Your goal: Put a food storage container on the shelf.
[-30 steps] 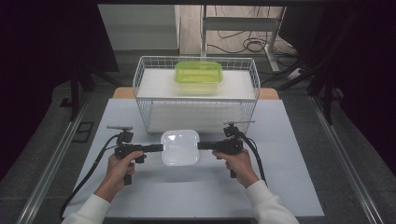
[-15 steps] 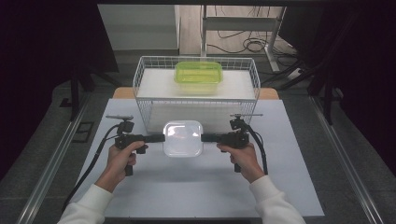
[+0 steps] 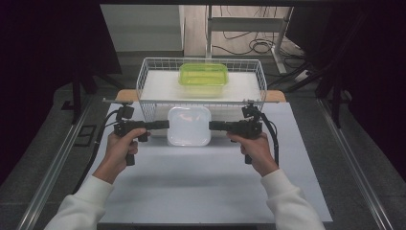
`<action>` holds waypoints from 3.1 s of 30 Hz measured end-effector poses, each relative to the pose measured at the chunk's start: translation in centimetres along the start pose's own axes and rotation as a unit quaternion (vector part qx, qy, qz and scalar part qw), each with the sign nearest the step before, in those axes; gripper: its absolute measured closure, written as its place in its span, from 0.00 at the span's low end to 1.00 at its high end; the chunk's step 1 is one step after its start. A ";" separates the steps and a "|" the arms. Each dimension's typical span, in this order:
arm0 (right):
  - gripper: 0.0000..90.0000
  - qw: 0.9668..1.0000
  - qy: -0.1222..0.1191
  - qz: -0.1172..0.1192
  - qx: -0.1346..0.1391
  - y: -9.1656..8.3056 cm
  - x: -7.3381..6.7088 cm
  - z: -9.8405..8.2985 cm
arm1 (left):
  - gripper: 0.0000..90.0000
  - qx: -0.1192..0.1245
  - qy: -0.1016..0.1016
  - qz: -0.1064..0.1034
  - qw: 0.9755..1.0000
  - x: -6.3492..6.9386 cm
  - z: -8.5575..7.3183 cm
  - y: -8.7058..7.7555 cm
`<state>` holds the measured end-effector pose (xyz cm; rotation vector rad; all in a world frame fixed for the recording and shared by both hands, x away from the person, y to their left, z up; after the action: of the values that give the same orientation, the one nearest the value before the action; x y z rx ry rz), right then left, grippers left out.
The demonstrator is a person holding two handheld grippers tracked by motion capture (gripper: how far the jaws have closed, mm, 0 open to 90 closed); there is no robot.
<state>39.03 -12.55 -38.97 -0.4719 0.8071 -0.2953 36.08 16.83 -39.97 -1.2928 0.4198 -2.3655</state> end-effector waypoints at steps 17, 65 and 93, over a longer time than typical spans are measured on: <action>0.87 0.999 -0.024 -0.006 0.034 -3.1 -1.4 4.5 | 0.89 0.016 0.029 0.000 0.999 2.6 5.5 -1.2; 0.87 0.997 -0.010 -0.015 0.078 -7.1 2.3 15.6 | 0.89 0.029 0.023 0.004 0.999 2.9 18.1 -0.1; 0.83 0.994 0.084 0.001 0.068 -6.2 5.6 18.0 | 0.88 0.028 -0.061 -0.050 0.997 -0.3 20.6 1.1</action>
<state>55.76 -15.02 -28.53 -0.3220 0.9443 -0.3891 53.97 14.64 -29.89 -1.4537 0.2562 -2.3464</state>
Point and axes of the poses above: each handheld gripper's, and its own axes: y roughly forward along the jaws, z roughly out of its top, x roughly to its right, the point moved 4 cm from there along y, roughly forward along the jaws, and after that the axes turned 13 degrees about -x, right-handed, at the moved point
